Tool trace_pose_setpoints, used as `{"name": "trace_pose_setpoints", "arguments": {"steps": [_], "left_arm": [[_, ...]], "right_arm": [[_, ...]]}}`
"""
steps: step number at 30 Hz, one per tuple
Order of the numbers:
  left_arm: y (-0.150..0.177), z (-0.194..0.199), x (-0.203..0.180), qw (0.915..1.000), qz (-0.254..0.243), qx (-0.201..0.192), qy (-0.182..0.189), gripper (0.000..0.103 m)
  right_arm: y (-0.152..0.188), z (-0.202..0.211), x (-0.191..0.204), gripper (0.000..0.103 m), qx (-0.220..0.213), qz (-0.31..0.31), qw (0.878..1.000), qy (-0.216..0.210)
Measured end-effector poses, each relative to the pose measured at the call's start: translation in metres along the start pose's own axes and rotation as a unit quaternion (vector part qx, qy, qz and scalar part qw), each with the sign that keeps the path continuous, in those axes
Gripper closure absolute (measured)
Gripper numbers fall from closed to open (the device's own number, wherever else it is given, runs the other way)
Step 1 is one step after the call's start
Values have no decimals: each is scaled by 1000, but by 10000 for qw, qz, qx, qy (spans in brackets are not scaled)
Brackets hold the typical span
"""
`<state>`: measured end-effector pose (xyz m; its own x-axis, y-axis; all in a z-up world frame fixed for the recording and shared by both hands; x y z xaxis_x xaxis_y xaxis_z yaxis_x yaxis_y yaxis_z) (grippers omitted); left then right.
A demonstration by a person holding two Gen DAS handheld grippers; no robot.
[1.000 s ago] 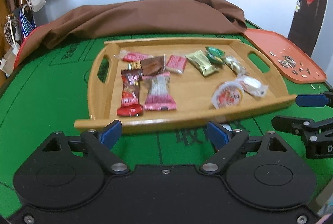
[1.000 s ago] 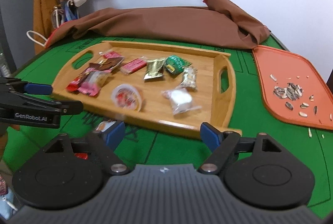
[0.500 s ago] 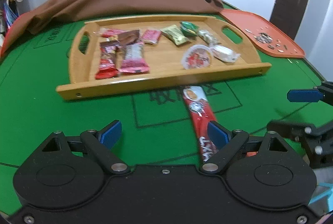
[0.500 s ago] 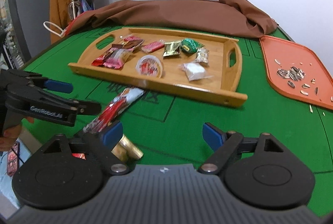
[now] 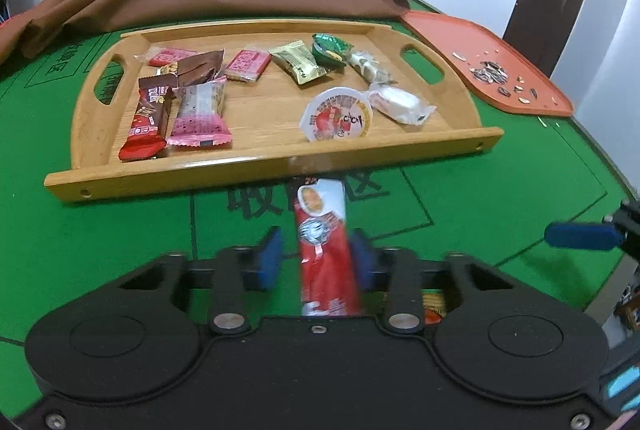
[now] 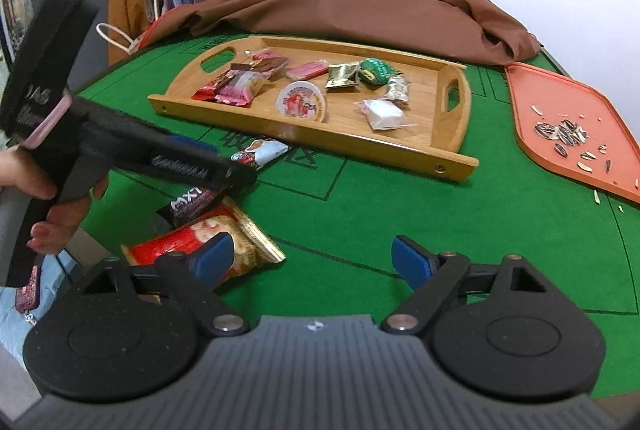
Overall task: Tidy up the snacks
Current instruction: 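Grasp the red coffee stick with the left tool while the right tool grasps the red nut bag, then carry the red coffee stick and red nut bag over the wooden tray and lower them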
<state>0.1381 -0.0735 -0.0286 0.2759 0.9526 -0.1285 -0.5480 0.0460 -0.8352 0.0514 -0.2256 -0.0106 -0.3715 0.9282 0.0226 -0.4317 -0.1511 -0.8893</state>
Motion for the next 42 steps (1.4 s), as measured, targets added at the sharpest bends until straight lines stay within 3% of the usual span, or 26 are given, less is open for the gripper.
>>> {"name": "trace_pose_setpoints", "arguments": {"steps": [5,10,13,19,30,36,38,42], "left_arm": [[1,3,10,10000,-1,-35,-27,81],[3,10,26,9997,36,-69,-221,80],[4,14,35,9993,54,-91,-354,79],[7,21,48,9984,21,-119,-551,78],[9,18,42,9975,-273,-218,-614,70],[10,18,42,9974,-293,-253,-601,70],[10,18,42,9974,-301,-257,-602,70],[10,19,42,9971,-291,-290,-636,74]], "right_arm": [[1,-2,6,10,0,-77,9998,-176],[1,-5,20,10,73,-509,9953,-826],[3,-9,33,9,119,-406,9939,-1017],[11,-20,53,8,185,74,9950,-981],[9,-39,54,10,221,-201,9967,-755],[9,-38,55,21,163,-211,9975,-655],[8,-37,56,30,166,-262,9974,-646],[7,-36,54,33,181,-435,9970,-619]]}}
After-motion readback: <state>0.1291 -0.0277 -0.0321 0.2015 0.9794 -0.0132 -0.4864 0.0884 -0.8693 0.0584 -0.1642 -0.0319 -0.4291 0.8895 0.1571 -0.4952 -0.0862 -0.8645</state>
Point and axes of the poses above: each gripper's, at about its wrist camera, not at the fingertips, and z roughly against the way its jaws point, x to its left, y to its underside, the point moved 6 cm from there along -z, roughly the way its jaws point, and after that the axes turned 15 degrees about -x, right-handed, at the moved point
